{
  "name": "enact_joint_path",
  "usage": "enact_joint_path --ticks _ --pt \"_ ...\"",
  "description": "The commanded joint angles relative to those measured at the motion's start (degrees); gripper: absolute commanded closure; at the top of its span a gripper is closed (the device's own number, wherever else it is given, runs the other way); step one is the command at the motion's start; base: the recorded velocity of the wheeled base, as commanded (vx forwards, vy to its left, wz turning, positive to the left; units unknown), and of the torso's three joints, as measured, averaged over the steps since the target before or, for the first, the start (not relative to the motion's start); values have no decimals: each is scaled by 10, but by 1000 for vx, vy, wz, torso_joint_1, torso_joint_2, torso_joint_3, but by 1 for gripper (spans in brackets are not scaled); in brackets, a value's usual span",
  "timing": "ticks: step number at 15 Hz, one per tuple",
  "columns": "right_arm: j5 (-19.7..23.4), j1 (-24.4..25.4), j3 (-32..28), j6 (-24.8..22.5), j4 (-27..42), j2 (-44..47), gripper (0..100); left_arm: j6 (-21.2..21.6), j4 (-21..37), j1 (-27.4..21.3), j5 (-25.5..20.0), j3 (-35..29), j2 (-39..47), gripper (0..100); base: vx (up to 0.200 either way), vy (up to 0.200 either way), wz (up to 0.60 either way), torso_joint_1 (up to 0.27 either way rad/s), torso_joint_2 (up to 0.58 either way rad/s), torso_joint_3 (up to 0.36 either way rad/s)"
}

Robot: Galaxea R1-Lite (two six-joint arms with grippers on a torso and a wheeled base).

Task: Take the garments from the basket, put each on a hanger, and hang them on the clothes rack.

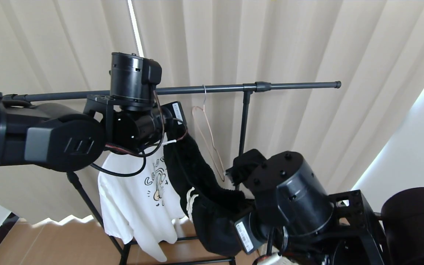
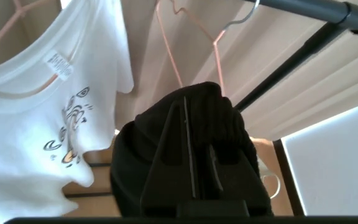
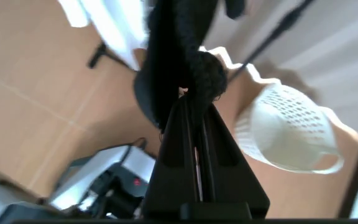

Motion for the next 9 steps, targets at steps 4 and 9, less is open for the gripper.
enact_joint_path --ticks 4,9 --pt "-8 -135 -95 5 -9 40 100 0 39 5 3 137 -107 100 0 0 0 0 0 0" --pt "-8 -157 -212 13 -7 98 100 -6 37 -48 4 288 -170 100 0 0 0 0 0 0"
